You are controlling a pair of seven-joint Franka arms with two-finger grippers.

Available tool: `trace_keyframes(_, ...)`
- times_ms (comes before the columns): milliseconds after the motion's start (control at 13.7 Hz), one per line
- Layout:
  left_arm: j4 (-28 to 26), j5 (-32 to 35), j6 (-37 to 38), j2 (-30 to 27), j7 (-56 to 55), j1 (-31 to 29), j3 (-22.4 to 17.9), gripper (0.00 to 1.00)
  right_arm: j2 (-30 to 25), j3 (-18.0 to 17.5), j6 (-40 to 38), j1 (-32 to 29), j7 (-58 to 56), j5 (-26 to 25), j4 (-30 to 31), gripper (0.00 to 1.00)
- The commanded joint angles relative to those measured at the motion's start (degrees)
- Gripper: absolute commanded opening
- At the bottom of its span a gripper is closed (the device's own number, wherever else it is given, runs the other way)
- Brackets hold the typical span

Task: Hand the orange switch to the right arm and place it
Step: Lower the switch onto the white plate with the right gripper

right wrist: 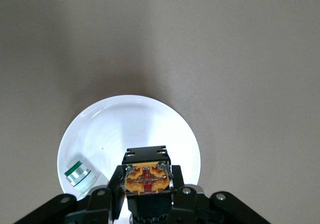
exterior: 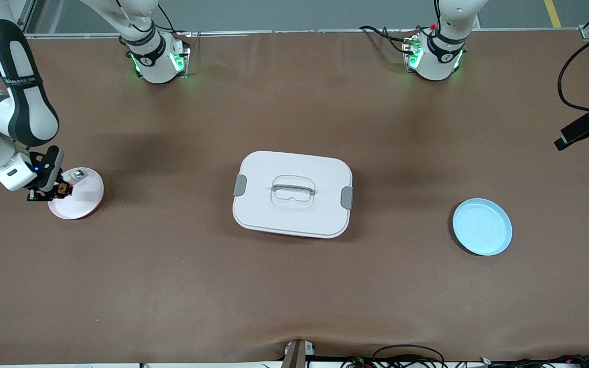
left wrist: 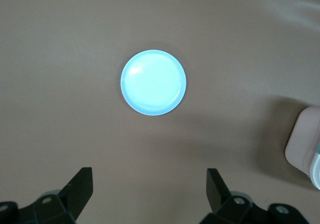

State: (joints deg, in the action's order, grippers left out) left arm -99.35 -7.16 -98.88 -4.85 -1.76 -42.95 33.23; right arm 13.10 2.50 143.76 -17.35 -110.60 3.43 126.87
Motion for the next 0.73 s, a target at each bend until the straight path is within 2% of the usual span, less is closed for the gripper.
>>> trace_keyframes(0,-0.93,-1.45,0.53,-1.66,1.32,-0.74,-1.41,1.00,1.39,-0.92,2.75,-1.80,-1.02,-0.97,1.19,0.00)
trace_keyframes(291,-0.76,-1.37,2.11,-1.75,1.41,-0.74,-2.11,1.00,2.63,-0.92,8.89,-1.98,-0.93,-0.97,4.26,0.00)
trace_keyframes(509,-0.84,-1.45,2.20,-1.75,1.41,1.97,-4.57,1.00,4.82,-0.83,12.06,-1.98,-1.02,-2.54,4.35,0.00)
trace_keyframes(655,-0.84,-1.37,2.11,-1.57,1.49,6.62,-9.21,1.00,6.40,-0.83,14.26,-1.98,-1.02,-4.04,4.35,0.00)
